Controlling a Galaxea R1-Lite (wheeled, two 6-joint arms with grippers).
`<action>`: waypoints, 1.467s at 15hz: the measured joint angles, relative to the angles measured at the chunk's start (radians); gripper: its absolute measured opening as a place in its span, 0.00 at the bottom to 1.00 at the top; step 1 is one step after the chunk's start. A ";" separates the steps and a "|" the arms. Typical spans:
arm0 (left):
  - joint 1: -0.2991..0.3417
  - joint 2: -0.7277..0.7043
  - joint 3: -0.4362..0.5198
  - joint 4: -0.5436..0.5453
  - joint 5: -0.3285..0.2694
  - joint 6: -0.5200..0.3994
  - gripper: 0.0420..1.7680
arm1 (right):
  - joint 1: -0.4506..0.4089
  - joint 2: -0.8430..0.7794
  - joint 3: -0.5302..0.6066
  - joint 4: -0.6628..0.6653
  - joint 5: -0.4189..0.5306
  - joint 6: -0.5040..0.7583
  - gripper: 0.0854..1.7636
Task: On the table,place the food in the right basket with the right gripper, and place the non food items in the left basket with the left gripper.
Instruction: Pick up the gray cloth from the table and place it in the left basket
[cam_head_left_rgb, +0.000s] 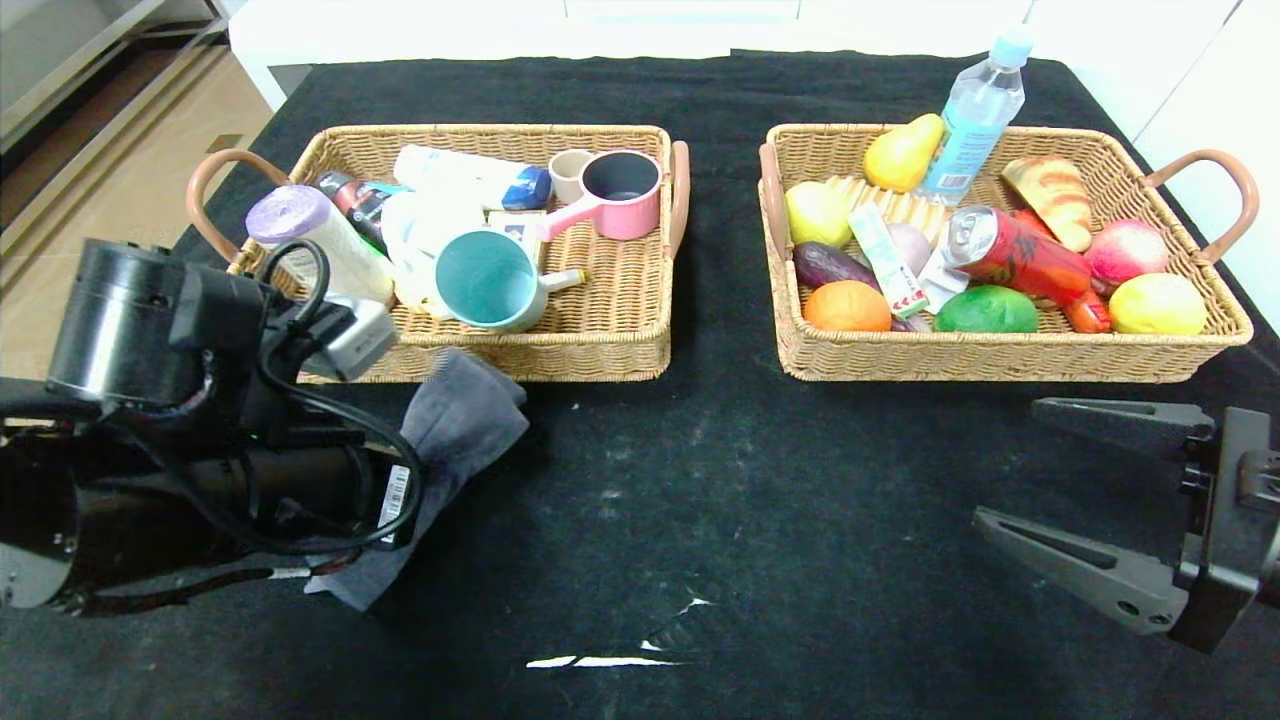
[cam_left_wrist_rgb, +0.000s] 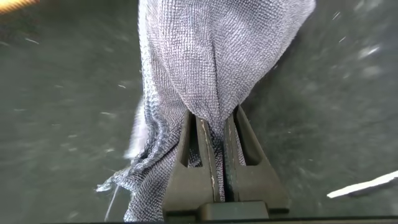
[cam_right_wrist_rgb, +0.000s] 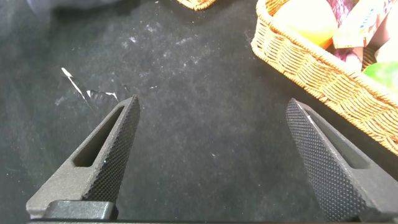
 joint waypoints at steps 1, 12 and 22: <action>0.000 -0.013 -0.024 0.019 0.000 0.000 0.07 | 0.000 0.000 0.000 0.000 0.000 0.000 0.97; 0.030 -0.027 -0.272 0.014 0.003 -0.011 0.08 | 0.000 0.001 0.001 0.000 0.000 0.000 0.97; 0.103 0.061 -0.499 0.013 0.005 -0.016 0.08 | 0.000 0.001 0.002 0.000 0.001 0.001 0.97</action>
